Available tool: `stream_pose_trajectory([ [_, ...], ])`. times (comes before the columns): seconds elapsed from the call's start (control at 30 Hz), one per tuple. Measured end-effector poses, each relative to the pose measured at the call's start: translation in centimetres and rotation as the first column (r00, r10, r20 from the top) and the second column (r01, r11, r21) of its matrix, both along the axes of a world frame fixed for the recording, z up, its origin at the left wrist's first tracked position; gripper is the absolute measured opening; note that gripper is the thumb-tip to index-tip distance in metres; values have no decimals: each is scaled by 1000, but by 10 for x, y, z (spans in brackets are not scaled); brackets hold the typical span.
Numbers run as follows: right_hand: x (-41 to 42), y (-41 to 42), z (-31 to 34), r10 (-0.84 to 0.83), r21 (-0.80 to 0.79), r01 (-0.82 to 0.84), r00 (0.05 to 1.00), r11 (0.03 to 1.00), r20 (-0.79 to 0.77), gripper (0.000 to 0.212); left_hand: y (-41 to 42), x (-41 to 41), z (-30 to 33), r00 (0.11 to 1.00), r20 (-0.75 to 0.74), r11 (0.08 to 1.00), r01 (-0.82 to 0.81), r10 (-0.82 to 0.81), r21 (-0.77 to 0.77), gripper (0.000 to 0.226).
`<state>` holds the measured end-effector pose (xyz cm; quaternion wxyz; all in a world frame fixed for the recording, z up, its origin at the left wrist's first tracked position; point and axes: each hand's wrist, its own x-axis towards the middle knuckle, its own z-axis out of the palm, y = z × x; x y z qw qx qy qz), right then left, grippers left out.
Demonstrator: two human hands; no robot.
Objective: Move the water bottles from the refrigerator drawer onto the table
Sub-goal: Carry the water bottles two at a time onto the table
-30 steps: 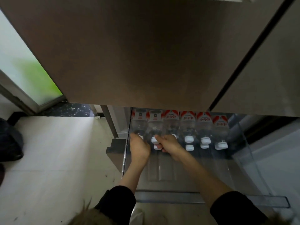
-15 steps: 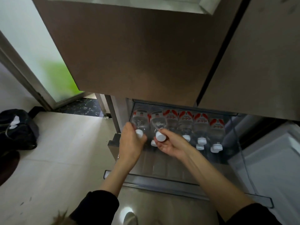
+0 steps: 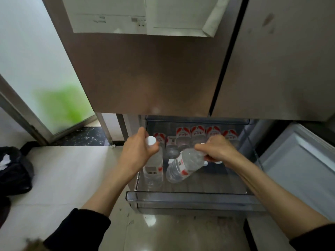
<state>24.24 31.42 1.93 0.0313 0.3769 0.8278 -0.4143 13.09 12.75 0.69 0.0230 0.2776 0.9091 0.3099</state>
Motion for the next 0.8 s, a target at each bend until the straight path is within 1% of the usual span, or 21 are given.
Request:
stream_pose_trajectory([
  [0.17, -6, -18, -8, 96, 159, -102, 994, 982, 47, 34, 0, 3, -4, 992, 29, 989, 127, -125, -70, 31],
  [0.27, -12, -23, -8, 107, 219, -107, 994, 970, 14, 38, 3, 3, -7, 987, 9, 982, 164, -163, -89, 32],
  [0.37, -19, -23, -10, 79, 228, -72, 997, 971, -24, 39, 10, -3, -11, 979, -11, 975, 203, -205, -93, 35],
  [0.47, -22, -20, -20, 76, 217, -67, 997, 974, -32, 29, 16, -6, -20, 980, 0, 975, 199, -200, -99, 39],
  [0.57, -24, -15, -29, 66, 231, -45, 994, 972, -85, 39, 18, -8, -33, 987, -6, 984, 162, -163, -75, 39],
  [0.63, -24, -11, -34, 82, 193, -56, 988, 980, -133, 49, 16, -11, -38, 988, 14, 988, 155, -155, -6, 36],
  [0.67, -24, -10, -37, 107, 138, -85, 981, 987, -162, 47, 14, -12, -41, 986, 31, 986, 162, -163, 32, 35],
  [0.73, -19, -9, -43, 173, -23, -183, 958, 983, -229, 23, 8, -13, -45, 977, 63, 977, 200, -205, 71, 35],
  [0.77, -17, -10, -45, 207, -82, -233, 947, 969, -247, 17, 5, -13, -47, 971, 74, 972, 222, -227, 71, 36],
  [0.8, -14, -10, -49, 234, -104, -267, 938, 958, -255, 22, 1, -12, -50, 967, 89, 970, 234, -239, 64, 36],
])
